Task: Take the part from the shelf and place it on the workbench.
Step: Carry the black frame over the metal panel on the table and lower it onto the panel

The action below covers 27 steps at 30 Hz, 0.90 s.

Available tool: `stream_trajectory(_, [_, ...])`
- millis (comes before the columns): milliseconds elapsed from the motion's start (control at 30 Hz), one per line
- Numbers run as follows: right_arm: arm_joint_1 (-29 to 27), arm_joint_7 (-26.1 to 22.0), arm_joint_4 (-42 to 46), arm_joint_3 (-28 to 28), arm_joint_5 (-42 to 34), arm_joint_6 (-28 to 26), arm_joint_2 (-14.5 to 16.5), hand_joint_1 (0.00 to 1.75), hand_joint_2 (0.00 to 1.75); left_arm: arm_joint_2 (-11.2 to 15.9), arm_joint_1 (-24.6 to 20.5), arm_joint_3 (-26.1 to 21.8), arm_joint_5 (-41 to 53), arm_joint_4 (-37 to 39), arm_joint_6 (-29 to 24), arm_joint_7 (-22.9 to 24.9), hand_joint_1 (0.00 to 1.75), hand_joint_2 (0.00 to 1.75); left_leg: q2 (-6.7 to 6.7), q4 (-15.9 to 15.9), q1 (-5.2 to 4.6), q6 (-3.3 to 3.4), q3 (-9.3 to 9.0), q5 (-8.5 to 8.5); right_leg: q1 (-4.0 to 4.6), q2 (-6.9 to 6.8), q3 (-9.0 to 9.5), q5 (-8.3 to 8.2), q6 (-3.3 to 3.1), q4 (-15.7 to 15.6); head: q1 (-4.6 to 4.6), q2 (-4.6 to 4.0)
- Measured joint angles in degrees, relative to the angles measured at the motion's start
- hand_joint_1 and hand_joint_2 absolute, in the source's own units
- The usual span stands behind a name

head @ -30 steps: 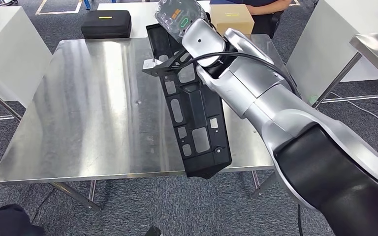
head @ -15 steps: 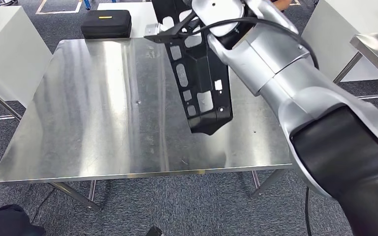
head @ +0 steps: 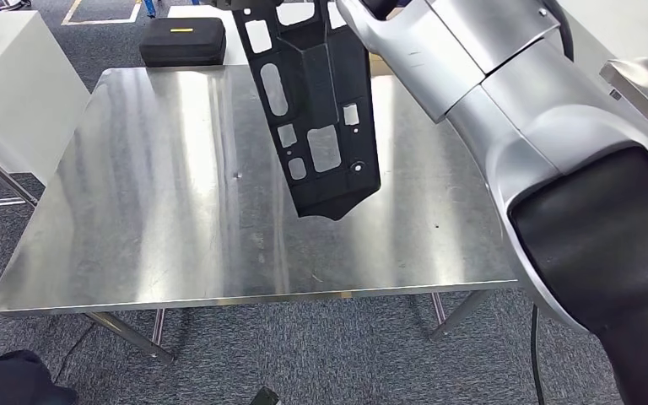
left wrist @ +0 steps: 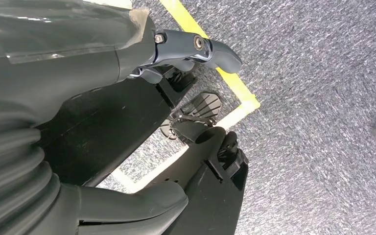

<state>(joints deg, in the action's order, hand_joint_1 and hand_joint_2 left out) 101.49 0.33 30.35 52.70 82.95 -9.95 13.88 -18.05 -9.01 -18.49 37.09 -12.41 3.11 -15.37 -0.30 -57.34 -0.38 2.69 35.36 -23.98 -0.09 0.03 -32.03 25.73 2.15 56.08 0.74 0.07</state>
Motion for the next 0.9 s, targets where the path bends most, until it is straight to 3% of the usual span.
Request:
stream_trajectory(500, [-0.10, -1.01, 0.15, 0.58, 0.20, 2.65, -0.85, 1.75, 1.75, -0.04, 0.00, 2.34, 0.11, -0.01, 1.03, 0.03, 0.00, 1.75, 0.00, -0.01, 0.00, 0.00, 0.01, 0.00, 0.00, 0.00, -0.01, 0.00, 0.00, -0.01, -0.01, 0.00])
stream_trajectory(900, [-3.38, -1.40, 0.70, 2.30, -0.92, 3.56, -1.16, 1.75, 1.75, -0.07, 0.00, 4.77, 0.13, -0.01, 1.60, 0.93, 0.00, 1.75, 0.01, -0.01, 0.00, 0.00, 0.00, 0.00, 0.00, 0.00, -0.01, 0.00, 0.00, 0.00, 0.00, 0.00])
